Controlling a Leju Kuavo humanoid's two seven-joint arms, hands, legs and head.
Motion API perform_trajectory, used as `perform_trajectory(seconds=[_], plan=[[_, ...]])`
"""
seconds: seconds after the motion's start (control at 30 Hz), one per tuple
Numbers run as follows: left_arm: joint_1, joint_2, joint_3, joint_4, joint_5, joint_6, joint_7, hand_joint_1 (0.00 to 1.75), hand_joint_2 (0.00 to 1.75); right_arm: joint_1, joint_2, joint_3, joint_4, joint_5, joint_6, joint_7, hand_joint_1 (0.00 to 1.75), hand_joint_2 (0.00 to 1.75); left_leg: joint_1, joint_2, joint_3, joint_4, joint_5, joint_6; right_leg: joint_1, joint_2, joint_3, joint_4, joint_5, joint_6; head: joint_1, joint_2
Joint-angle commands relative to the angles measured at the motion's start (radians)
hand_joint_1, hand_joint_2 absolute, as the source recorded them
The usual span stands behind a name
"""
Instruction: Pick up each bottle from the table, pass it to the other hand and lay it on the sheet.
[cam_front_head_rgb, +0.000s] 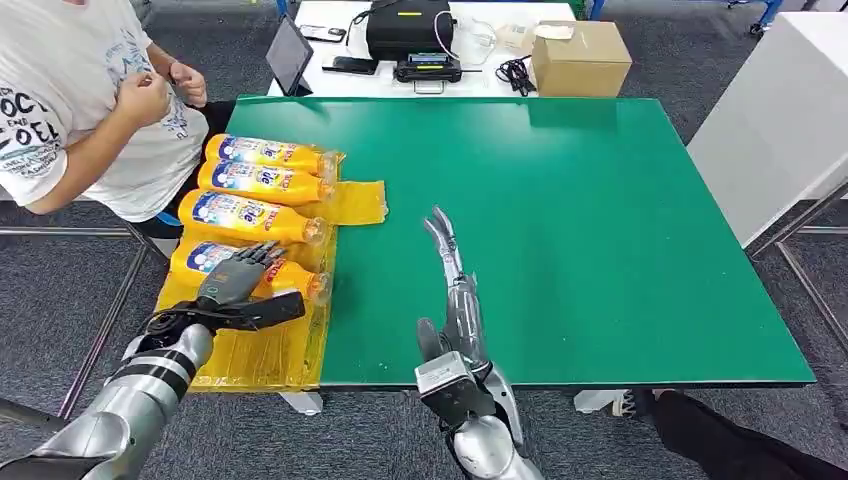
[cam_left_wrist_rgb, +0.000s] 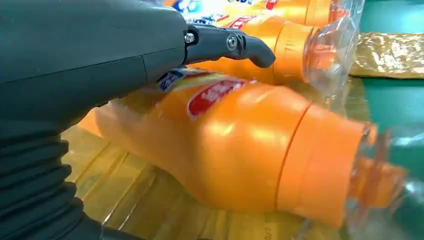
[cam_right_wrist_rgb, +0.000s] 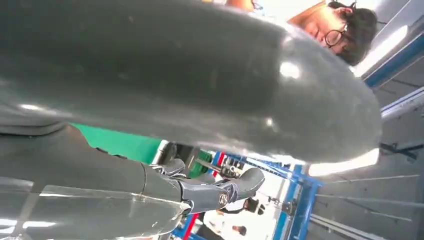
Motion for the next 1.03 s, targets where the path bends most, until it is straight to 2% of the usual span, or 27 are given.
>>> perform_trajectory(seconds=[0.03, 0.17, 0.2, 0.27, 0.3, 0.4, 0.47, 0.5, 0.53, 0.63, 0.67, 0.8, 0.9, 0.97, 1.0, 1.03], plan=[[0.060, 0.047, -0.008, 0.116, 0.065, -0.152, -0.014, 0.00, 1.75, -0.057, 0.001, -0.014, 0.123, 0.005, -0.028, -0.002, 0.00, 1.75, 0.000, 0.006, 0.005, -0.002, 0.000, -0.001, 0.000, 0.006, 0.003, -0.002, 0.001, -0.002, 0.000, 0.000], [0.073, 0.068, 0.002, 0.101, 0.118, -0.196, -0.052, 0.00, 1.75, -0.063, 0.007, -0.023, 0.138, -0.013, -0.032, -0.004, 0.00, 1.75, -0.001, 0.005, 0.007, -0.002, -0.001, -0.001, 0.000, 0.006, 0.005, -0.002, 0.001, -0.001, 0.000, 0.000], [0.072, 0.068, 0.011, 0.096, 0.143, -0.209, -0.064, 0.00, 1.75, -0.066, 0.007, -0.024, 0.141, -0.016, -0.031, -0.004, 0.00, 1.75, 0.001, 0.009, 0.009, -0.004, -0.001, -0.002, 0.001, 0.009, 0.006, -0.004, 0.002, -0.003, 0.000, 0.000], [0.070, 0.070, 0.013, 0.092, 0.149, -0.215, -0.067, 0.00, 1.75, -0.067, 0.007, -0.024, 0.144, -0.016, -0.031, -0.004, 0.00, 1.75, -0.001, 0.004, 0.010, -0.002, -0.001, -0.001, -0.001, 0.004, 0.008, -0.001, 0.000, -0.001, 0.000, 0.000], [0.069, 0.071, 0.011, 0.089, 0.150, -0.217, -0.068, 0.00, 1.75, -0.068, 0.007, -0.024, 0.146, -0.016, -0.031, -0.004, 0.00, 1.75, 0.001, 0.008, 0.011, -0.003, -0.001, -0.002, 0.001, 0.007, 0.008, -0.003, 0.002, -0.003, 0.000, 0.000], [0.069, 0.071, 0.011, 0.089, 0.150, -0.217, -0.068, 0.00, 1.75, -0.068, 0.007, -0.024, 0.146, -0.016, -0.031, -0.004, 0.00, 1.75, 0.001, 0.008, 0.011, -0.004, 0.000, -0.002, 0.001, 0.007, 0.008, -0.004, 0.002, -0.003, 0.000, 0.000], [0.074, 0.072, 0.031, 0.075, 0.204, -0.253, -0.105, 0.00, 1.75, -0.066, 0.007, -0.020, 0.151, -0.017, -0.029, -0.004, 0.00, 1.75, 0.000, 0.005, 0.011, -0.002, -0.001, -0.001, 0.000, 0.005, 0.008, -0.002, 0.000, -0.002, 0.000, 0.000], [0.078, 0.080, 0.039, 0.063, 0.236, -0.282, -0.128, 0.00, 1.75, -0.070, 0.007, -0.018, 0.159, -0.021, -0.024, -0.005, 0.00, 1.75, 0.000, 0.008, 0.011, -0.003, -0.001, -0.002, 0.001, 0.007, 0.008, -0.003, 0.002, -0.003, 0.000, 0.000], [0.084, 0.085, 0.052, 0.050, 0.275, -0.314, -0.160, 0.00, 0.00, -0.074, 0.007, -0.016, 0.166, -0.021, -0.023, -0.005, 0.00, 1.75, 0.000, 0.007, 0.011, -0.003, -0.001, -0.001, 0.000, 0.007, 0.008, -0.002, 0.001, -0.002, 0.000, 0.000], [0.144, 0.099, 0.098, -0.044, 0.459, -0.485, -0.289, 0.00, 0.00, -0.084, 0.006, -0.009, 0.197, -0.031, -0.013, -0.015, 0.00, 1.75, 0.000, 0.008, 0.011, -0.003, -0.001, -0.002, 0.000, 0.008, 0.008, -0.002, 0.001, -0.002, 0.000, 0.000], [0.185, 0.099, 0.118, -0.099, 0.571, -0.586, -0.319, 0.00, 0.00, -0.089, 0.007, -0.003, 0.211, -0.034, -0.009, -0.020, 0.00, 1.75, 0.000, 0.007, 0.011, -0.003, -0.001, -0.001, 0.000, 0.007, 0.008, -0.002, 0.001, -0.002, 0.000, 0.000], [0.206, 0.098, 0.110, -0.123, 0.582, -0.586, -0.317, 0.00, 0.00, -0.090, 0.009, -0.002, 0.217, -0.036, -0.011, -0.023, 0.00, 1.75, 0.001, 0.009, 0.011, -0.003, -0.001, -0.002, 0.001, 0.008, 0.008, -0.003, 0.001, -0.003, 0.000, 0.000], [0.245, 0.092, 0.111, -0.198, 0.785, -0.721, -0.316, 0.00, 0.00, -0.091, 0.008, 0.000, 0.225, -0.037, -0.005, -0.025, 0.00, 1.75, 0.001, 0.006, 0.009, -0.002, -0.001, -0.002, 0.001, 0.005, 0.007, -0.002, 0.000, -0.003, 0.000, 0.000], [0.267, 0.048, 0.139, -0.259, 0.954, -0.784, -0.318, 0.00, 0.00, -0.087, 0.011, -0.002, 0.232, -0.035, -0.009, -0.029, 0.00, 1.75, 0.000, 0.004, 0.008, -0.002, -0.001, -0.001, 0.000, 0.004, 0.007, -0.001, -0.002, -0.001, 0.000, 0.000], [0.264, 0.024, 0.156, -0.269, 1.032, -0.812, -0.277, 0.00, 0.00, -0.084, 0.012, -0.003, 0.232, -0.029, -0.016, -0.030, 0.00, 1.75, 0.001, 0.006, 0.008, -0.002, -0.001, -0.002, 0.001, 0.005, 0.007, -0.002, -0.001, -0.002, 0.000, 0.000], [0.265, 0.009, 0.156, -0.288, 1.086, -0.817, -0.261, 0.00, 0.00, -0.081, 0.012, -0.003, 0.233, -0.027, -0.015, -0.030, 0.00, 1.75, 0.000, 0.002, 0.008, -0.002, -0.001, -0.001, 0.000, 0.002, 0.007, -0.002, -0.002, -0.001, 0.000, 0.000]])
